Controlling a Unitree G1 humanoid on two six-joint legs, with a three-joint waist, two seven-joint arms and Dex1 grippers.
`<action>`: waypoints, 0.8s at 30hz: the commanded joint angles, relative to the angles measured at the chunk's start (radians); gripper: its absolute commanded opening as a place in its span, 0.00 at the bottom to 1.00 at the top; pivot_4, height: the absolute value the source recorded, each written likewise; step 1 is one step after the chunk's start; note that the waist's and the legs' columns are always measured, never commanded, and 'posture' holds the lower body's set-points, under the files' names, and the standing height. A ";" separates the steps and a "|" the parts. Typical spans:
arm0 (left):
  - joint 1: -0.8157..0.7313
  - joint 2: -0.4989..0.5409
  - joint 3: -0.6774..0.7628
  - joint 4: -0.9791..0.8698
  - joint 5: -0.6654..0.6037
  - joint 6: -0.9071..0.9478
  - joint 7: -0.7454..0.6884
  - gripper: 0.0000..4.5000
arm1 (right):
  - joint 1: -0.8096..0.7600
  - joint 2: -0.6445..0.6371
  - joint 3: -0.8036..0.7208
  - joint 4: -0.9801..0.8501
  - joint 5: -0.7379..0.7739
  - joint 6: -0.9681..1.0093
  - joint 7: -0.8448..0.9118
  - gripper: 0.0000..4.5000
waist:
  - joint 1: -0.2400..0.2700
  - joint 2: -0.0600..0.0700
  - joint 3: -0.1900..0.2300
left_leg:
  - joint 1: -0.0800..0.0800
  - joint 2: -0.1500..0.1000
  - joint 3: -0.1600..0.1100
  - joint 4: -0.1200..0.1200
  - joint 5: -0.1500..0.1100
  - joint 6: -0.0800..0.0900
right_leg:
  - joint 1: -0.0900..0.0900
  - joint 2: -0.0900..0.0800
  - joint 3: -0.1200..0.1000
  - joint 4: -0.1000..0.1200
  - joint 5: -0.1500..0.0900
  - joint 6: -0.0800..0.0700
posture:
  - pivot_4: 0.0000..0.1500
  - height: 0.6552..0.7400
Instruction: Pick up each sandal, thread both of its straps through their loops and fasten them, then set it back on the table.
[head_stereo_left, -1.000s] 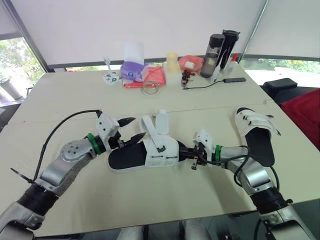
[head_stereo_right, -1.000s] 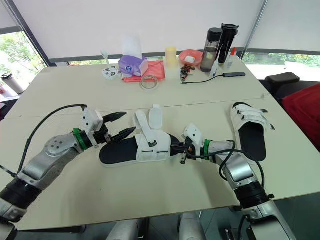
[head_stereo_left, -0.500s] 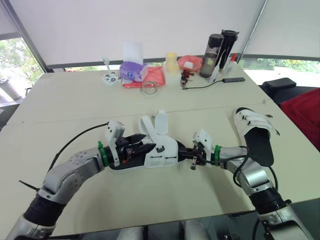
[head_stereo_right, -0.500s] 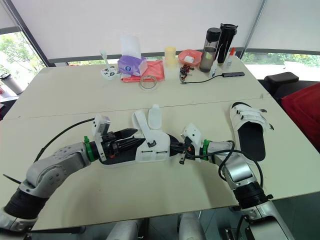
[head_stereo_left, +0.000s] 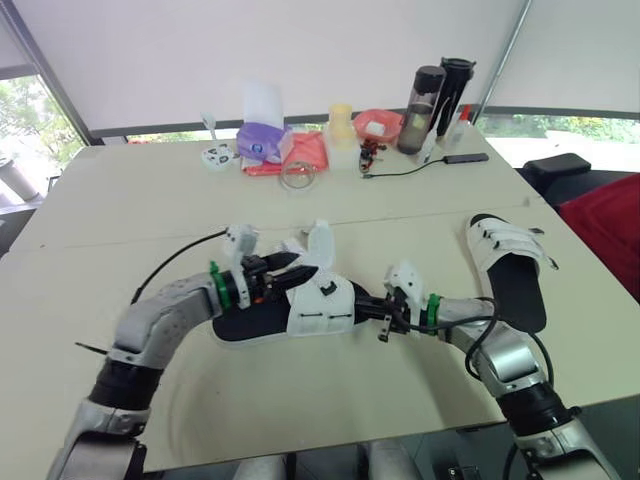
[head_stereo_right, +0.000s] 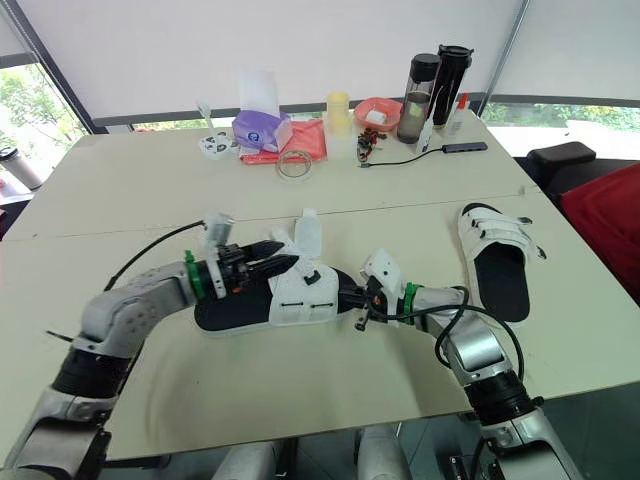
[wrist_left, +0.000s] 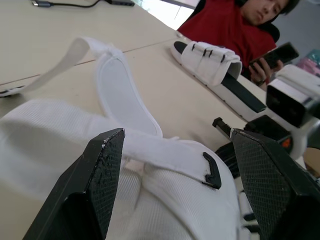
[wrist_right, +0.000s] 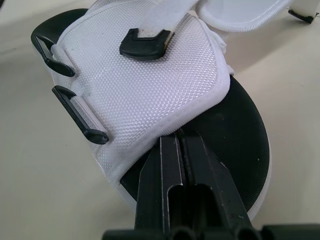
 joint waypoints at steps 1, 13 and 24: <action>0.019 0.008 0.048 -0.068 -0.043 0.038 -0.035 0.78 | 0.020 0.009 0.034 0.030 -0.036 0.035 -0.019 0.00 | 0.002 0.000 0.000 | 0.000 0.000 0.000 0.000 0.000 0.000 | 0.000 0.000 0.000 0.000 0.000 0.000 | 1.00 1.00; -0.003 -0.070 0.079 -0.022 -0.021 0.156 0.056 0.78 | -0.011 0.028 0.040 0.074 -0.040 0.022 -0.011 0.00 | -0.002 0.000 0.000 | 0.000 0.001 -0.001 0.000 0.000 -0.001 | 0.001 0.000 0.000 -0.004 0.001 -0.002 | 1.00 1.00; -0.117 -0.126 0.059 0.119 0.060 0.187 0.051 0.78 | 0.007 0.023 0.030 0.049 -0.039 0.025 -0.024 0.00 | -0.001 -0.001 0.000 | 0.000 0.001 0.000 0.000 0.000 -0.001 | 0.001 0.001 0.000 -0.004 0.002 -0.002 | 1.00 1.00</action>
